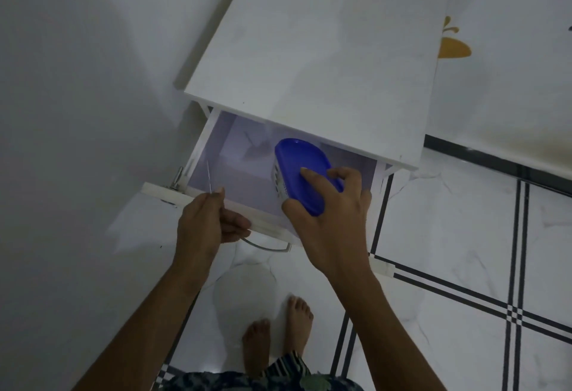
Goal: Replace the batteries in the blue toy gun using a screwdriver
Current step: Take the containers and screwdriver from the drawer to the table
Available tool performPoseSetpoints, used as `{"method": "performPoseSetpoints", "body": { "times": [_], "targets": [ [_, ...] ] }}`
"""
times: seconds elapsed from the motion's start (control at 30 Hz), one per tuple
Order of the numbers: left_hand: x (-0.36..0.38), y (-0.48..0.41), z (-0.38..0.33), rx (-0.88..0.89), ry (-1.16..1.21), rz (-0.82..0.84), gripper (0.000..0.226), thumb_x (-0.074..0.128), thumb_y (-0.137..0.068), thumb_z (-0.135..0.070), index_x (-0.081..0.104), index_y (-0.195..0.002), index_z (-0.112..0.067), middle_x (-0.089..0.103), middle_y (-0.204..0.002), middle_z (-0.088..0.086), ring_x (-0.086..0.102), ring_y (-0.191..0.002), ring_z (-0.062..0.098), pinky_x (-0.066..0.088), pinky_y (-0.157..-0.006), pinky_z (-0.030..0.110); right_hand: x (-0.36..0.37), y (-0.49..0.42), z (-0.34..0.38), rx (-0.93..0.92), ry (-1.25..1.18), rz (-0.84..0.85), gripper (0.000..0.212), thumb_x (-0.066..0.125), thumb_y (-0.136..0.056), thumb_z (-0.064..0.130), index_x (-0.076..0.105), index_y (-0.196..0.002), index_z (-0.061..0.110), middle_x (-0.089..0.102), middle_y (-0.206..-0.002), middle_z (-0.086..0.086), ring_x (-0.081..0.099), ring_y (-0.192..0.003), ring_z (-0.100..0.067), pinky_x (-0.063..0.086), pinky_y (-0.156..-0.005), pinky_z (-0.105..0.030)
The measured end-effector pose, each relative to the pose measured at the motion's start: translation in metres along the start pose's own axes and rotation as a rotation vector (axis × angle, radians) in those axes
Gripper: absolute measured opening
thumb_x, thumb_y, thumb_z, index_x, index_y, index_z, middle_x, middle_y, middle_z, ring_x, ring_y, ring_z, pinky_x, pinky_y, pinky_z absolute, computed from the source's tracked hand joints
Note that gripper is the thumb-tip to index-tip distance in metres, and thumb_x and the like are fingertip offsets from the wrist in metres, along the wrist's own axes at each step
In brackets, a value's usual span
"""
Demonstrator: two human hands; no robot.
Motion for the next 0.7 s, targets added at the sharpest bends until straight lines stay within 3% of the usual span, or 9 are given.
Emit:
{"method": "performPoseSetpoints", "body": {
  "times": [0.13,0.23,0.33,0.43,0.53,0.7],
  "targets": [
    [0.005,0.006,0.005,0.166,-0.008,-0.073,0.034,0.038,-0.101,-0.028,0.057,-0.087,-0.004,0.069,-0.066,0.015,0.067,-0.057,0.026,0.054,-0.051,0.023,-0.017,0.010,0.007,-0.071,-0.076,-0.015,0.054,0.064,-0.074,0.044,0.059,-0.126,0.030,0.031,-0.138,0.004,0.026,-0.119,-0.010,0.038,-0.092,-0.026],
    [0.007,0.005,0.005,0.242,0.027,-0.099,0.033,0.038,-0.101,-0.027,0.057,-0.084,-0.006,0.068,-0.062,0.010,0.067,-0.057,0.027,0.057,-0.057,0.030,-0.033,0.016,0.013,-0.126,-0.123,-0.094,0.056,0.061,-0.071,0.047,0.059,-0.125,0.032,0.032,-0.136,0.007,0.028,-0.119,-0.008,0.035,-0.086,-0.015],
    [0.013,-0.002,0.000,0.297,0.050,-0.098,0.030,0.038,-0.101,-0.027,0.055,-0.085,-0.008,0.067,-0.059,0.008,0.067,-0.058,0.028,0.059,-0.059,0.035,-0.046,0.018,0.014,-0.157,-0.185,-0.201,0.055,0.059,-0.071,0.049,0.055,-0.125,0.036,0.029,-0.133,0.013,0.030,-0.120,-0.008,0.048,-0.089,-0.030],
    [0.026,-0.003,-0.009,0.394,0.021,-0.130,0.027,0.038,-0.101,-0.027,0.052,-0.083,-0.013,0.066,-0.066,0.011,0.067,-0.061,0.022,0.058,-0.062,0.028,-0.051,0.011,0.009,-0.125,-0.194,-0.267,0.061,0.067,-0.072,0.042,0.044,-0.128,0.037,0.026,-0.137,0.014,0.030,-0.124,-0.012,0.051,-0.093,-0.041],
    [0.043,-0.004,-0.011,0.469,-0.036,-0.186,0.027,0.037,-0.102,-0.026,0.049,-0.079,-0.019,0.064,-0.073,0.008,0.066,-0.070,0.020,0.056,-0.069,0.024,-0.049,-0.001,-0.002,-0.087,-0.174,-0.309,0.070,0.071,-0.070,0.035,0.040,-0.133,0.030,0.023,-0.143,0.008,0.027,-0.126,-0.013,0.050,-0.094,-0.041],
    [0.072,-0.008,-0.009,0.373,0.058,-0.178,0.020,0.039,-0.100,-0.028,0.053,-0.089,-0.020,0.058,-0.082,-0.010,0.056,-0.076,0.000,0.047,-0.081,0.026,-0.040,-0.016,-0.015,-0.107,-0.069,-0.322,0.079,0.076,-0.072,0.036,0.036,-0.140,0.025,0.022,-0.151,-0.006,0.021,-0.128,-0.017,0.044,-0.093,-0.038]
  ]
}}
Point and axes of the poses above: each hand's wrist, its own y-axis away from the middle knuckle, its own x-axis out of the palm, z = x × y, the point moved 4 cm from there along -y, towards the middle knuckle
